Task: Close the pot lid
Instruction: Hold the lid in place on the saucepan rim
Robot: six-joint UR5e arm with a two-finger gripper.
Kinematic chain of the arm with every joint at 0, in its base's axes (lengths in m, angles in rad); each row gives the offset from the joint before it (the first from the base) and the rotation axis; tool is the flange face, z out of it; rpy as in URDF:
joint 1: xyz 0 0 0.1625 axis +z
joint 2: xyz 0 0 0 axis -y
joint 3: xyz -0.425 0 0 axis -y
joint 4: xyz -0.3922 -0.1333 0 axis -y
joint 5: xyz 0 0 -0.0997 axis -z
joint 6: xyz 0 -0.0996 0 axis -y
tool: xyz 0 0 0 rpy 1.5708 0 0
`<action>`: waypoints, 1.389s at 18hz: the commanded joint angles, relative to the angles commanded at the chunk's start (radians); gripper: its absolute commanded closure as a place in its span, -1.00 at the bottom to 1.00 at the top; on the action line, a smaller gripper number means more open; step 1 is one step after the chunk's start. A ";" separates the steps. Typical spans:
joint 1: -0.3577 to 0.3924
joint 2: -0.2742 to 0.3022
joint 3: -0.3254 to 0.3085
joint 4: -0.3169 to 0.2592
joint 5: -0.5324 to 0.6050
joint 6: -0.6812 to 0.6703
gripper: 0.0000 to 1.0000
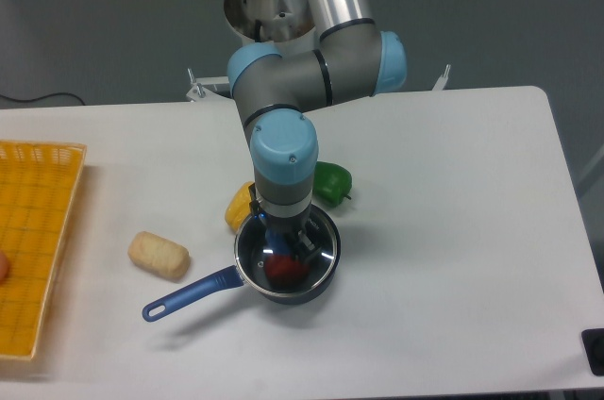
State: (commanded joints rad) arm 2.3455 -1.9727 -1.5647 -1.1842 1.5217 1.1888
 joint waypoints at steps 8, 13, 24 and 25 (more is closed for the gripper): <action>0.000 -0.002 -0.009 0.003 0.020 0.002 0.34; 0.000 -0.002 -0.008 0.005 0.020 0.000 0.34; -0.002 -0.008 -0.008 0.005 0.020 -0.005 0.34; -0.002 -0.009 -0.008 0.005 0.020 -0.005 0.34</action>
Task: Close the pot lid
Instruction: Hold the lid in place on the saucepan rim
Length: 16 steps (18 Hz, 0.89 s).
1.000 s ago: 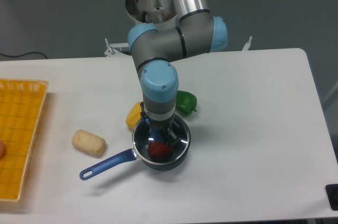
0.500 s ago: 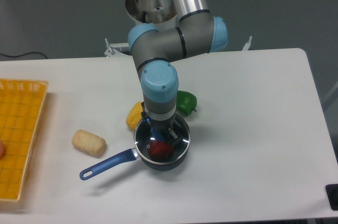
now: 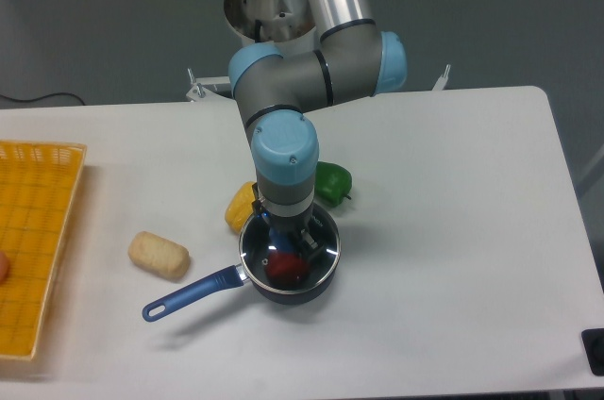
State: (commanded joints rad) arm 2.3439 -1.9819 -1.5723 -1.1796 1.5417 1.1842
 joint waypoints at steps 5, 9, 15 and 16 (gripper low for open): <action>0.000 -0.003 0.000 0.002 0.000 0.002 0.30; -0.002 -0.003 0.000 0.002 0.000 0.003 0.25; -0.002 -0.005 0.000 0.002 0.000 0.003 0.09; 0.000 -0.005 0.000 0.002 0.000 0.005 0.07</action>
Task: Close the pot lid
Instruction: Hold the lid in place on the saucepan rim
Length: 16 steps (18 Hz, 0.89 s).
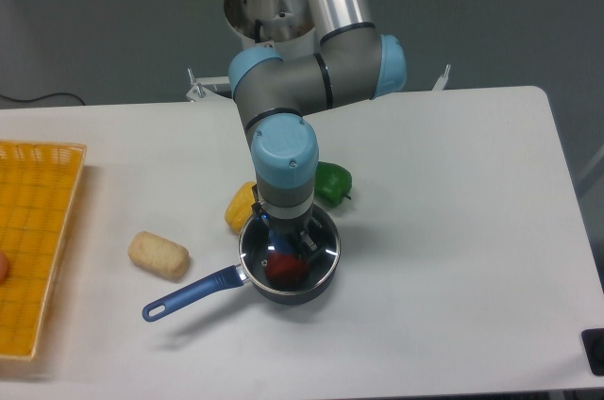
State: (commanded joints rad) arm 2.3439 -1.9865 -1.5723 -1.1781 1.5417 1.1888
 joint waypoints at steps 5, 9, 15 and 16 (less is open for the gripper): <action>0.000 0.002 0.000 -0.002 0.002 0.000 -0.15; 0.000 0.002 0.000 -0.002 0.002 0.000 -0.39; -0.002 0.002 -0.002 -0.002 0.002 -0.003 -0.57; -0.002 0.002 -0.002 -0.002 0.002 -0.003 -0.58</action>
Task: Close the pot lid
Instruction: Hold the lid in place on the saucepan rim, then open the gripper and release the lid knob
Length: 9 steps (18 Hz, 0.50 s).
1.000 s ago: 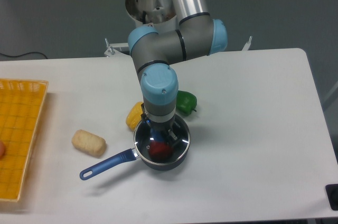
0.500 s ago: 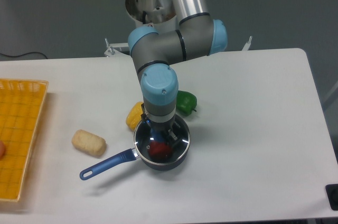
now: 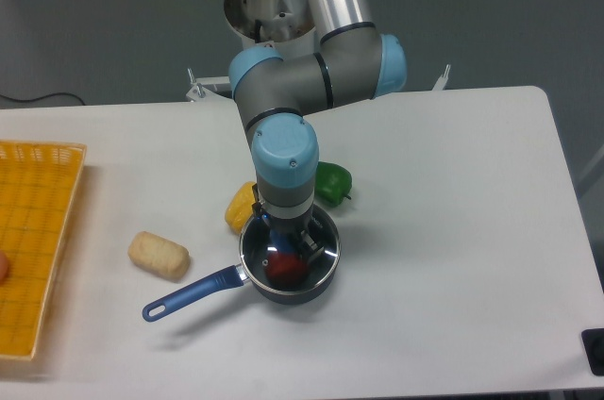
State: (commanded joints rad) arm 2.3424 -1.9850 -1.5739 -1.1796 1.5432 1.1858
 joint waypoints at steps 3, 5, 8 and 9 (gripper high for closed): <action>0.000 0.002 0.000 0.000 0.000 0.002 -0.65; 0.000 0.006 0.000 0.002 0.002 0.002 -0.92; 0.003 0.031 0.005 0.002 0.000 0.003 -1.00; 0.003 0.041 0.002 0.002 0.000 0.003 -1.00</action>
State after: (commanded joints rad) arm 2.3455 -1.9437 -1.5723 -1.1781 1.5432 1.1888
